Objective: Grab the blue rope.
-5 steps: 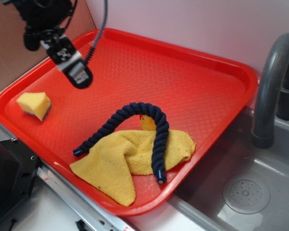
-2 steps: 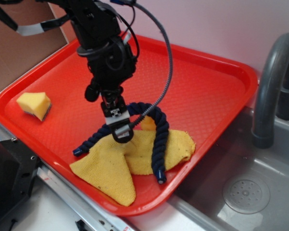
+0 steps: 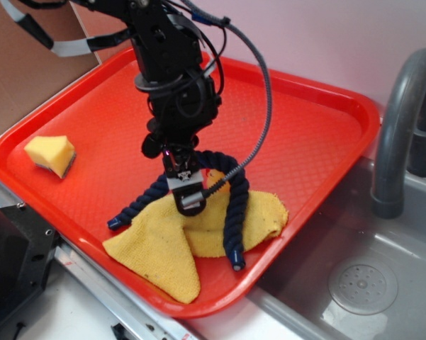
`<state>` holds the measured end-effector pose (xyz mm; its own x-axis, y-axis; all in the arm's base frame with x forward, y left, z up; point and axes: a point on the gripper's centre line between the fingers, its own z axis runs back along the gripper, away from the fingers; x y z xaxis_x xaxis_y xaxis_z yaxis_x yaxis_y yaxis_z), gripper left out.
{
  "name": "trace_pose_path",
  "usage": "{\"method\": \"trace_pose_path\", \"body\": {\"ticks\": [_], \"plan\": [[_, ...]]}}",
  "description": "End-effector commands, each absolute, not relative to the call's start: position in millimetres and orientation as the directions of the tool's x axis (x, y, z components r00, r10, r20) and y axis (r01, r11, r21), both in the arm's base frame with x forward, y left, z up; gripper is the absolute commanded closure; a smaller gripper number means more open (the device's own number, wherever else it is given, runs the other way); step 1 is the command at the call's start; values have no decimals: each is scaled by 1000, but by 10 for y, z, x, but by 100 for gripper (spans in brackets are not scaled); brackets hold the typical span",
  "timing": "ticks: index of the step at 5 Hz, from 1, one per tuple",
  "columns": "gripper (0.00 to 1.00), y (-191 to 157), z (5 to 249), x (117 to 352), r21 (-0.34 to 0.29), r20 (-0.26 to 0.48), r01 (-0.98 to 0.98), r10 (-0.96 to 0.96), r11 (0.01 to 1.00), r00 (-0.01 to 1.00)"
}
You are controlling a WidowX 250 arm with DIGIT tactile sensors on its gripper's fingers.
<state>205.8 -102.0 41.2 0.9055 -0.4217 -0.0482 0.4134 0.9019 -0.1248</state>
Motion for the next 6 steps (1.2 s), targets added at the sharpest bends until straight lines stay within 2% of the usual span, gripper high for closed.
{"method": "trace_pose_path", "body": {"ticks": [1, 2, 3, 4, 5, 6], "plan": [[100, -1029, 464, 2096, -132, -16, 368, -373, 920, 928], [100, -1016, 477, 2099, -124, -16, 349, -354, 929, 935], [100, -862, 795, 2056, -116, 40, 209, -206, 971, 978], [100, -518, 1298, 1996, -87, 43, 14, -10, 996, 999], [100, -199, 1791, 1841, -68, 157, -120, 130, 990, 979], [100, 4, 2248, 1691, -52, 171, -261, 266, 964, 949]]}}
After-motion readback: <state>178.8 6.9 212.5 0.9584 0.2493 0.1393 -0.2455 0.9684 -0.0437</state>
